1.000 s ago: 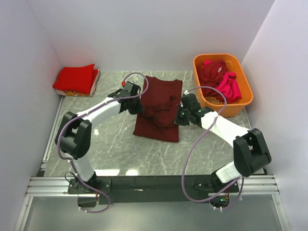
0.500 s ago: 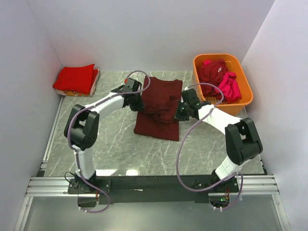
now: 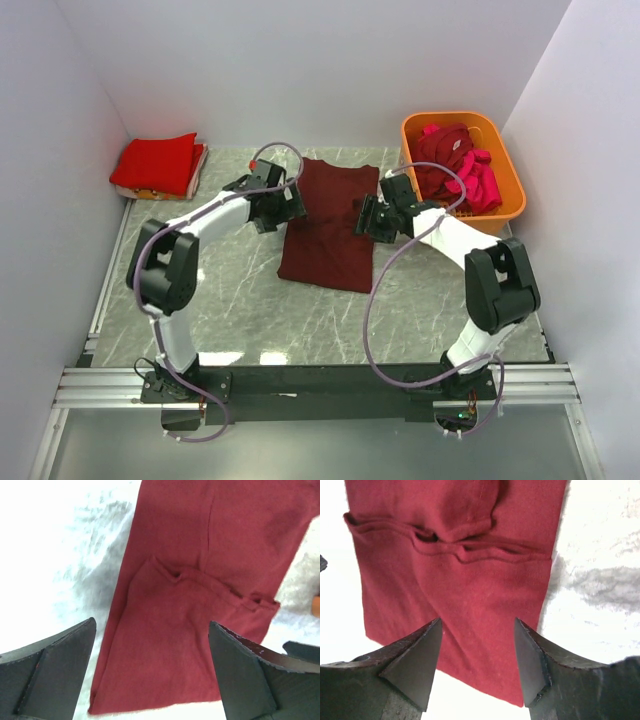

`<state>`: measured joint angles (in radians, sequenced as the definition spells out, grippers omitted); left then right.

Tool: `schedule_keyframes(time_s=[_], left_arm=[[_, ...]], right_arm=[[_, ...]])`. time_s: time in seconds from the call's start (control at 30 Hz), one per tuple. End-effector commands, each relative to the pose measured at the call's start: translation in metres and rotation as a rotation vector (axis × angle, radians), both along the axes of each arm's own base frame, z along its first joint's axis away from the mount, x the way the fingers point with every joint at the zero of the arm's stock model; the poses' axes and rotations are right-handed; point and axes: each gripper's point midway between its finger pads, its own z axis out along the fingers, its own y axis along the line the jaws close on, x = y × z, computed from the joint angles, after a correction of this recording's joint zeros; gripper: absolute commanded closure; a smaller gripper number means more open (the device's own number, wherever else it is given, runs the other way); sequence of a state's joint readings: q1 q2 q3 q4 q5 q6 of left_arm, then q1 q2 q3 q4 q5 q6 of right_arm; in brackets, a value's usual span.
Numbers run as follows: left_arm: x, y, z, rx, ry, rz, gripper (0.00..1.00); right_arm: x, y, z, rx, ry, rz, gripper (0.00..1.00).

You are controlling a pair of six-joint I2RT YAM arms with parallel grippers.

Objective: Fold and stack the t-shirts
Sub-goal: Fold the tshirt

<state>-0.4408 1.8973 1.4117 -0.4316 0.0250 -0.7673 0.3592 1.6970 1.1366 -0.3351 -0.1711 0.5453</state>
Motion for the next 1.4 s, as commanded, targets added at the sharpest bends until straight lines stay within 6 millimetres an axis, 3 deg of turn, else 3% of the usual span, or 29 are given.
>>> schedule_keyframes(time_s=[0.0, 0.13, 0.17, 0.27, 0.33, 0.43, 0.57, 0.77, 0.87, 0.97, 1.1, 1.2, 1.23, 1.37], left_arm=[[-0.007, 0.008, 0.031, -0.008, -0.073, 0.006, 0.01], [-0.027, 0.01, 0.023, -0.029, -0.048, -0.023, 0.01], [-0.038, 0.013, 0.013, -0.027, -0.02, -0.03, 0.0], [-0.055, 0.011, 0.008, -0.065, 0.003, -0.057, 0.01], [-0.073, 0.012, -0.008, -0.079, 0.051, -0.071, 0.01], [-0.094, 0.012, -0.029, -0.103, 0.121, -0.086, 0.08], [-0.113, 0.015, -0.052, -0.109, 0.194, -0.089, 0.31], [-0.126, 0.013, -0.063, -0.137, 0.229, -0.105, 0.57], [-0.133, 0.01, -0.065, -0.153, 0.253, -0.126, 0.84], [-0.134, 0.014, -0.068, -0.134, 0.257, -0.116, 0.99], [-0.133, 0.016, -0.065, -0.12, 0.245, -0.114, 0.99], [-0.144, 0.023, -0.063, -0.102, 0.253, -0.105, 0.99], [-0.147, 0.027, -0.059, -0.093, 0.243, -0.098, 0.99], [-0.188, 0.05, -0.066, -0.046, 0.299, -0.064, 0.99]], right_arm=[[-0.007, -0.005, 0.023, 0.011, -0.073, 0.019, 0.34], [-0.03, -0.006, 0.01, 0.021, -0.033, 0.044, 0.33], [-0.042, -0.005, 0.002, 0.03, -0.006, 0.062, 0.33], [-0.066, -0.004, -0.01, 0.055, 0.038, 0.082, 0.33], [-0.076, 0.001, -0.011, 0.082, 0.04, 0.097, 0.33], [-0.091, 0.002, -0.018, 0.1, 0.06, 0.107, 0.34], [-0.107, -0.002, -0.035, 0.101, 0.11, 0.094, 0.39], [-0.125, -0.008, -0.057, 0.088, 0.165, 0.085, 0.45], [-0.129, -0.009, -0.063, 0.083, 0.187, 0.084, 0.5], [-0.128, -0.007, -0.063, 0.096, 0.176, 0.082, 0.61], [-0.128, -0.004, -0.061, 0.111, 0.173, 0.098, 0.98], [-0.147, 0.004, -0.056, 0.144, 0.189, 0.147, 1.0], [-0.164, 0.004, -0.061, 0.145, 0.223, 0.166, 1.0], [-0.202, 0.013, -0.045, 0.21, 0.24, 0.211, 1.0]])
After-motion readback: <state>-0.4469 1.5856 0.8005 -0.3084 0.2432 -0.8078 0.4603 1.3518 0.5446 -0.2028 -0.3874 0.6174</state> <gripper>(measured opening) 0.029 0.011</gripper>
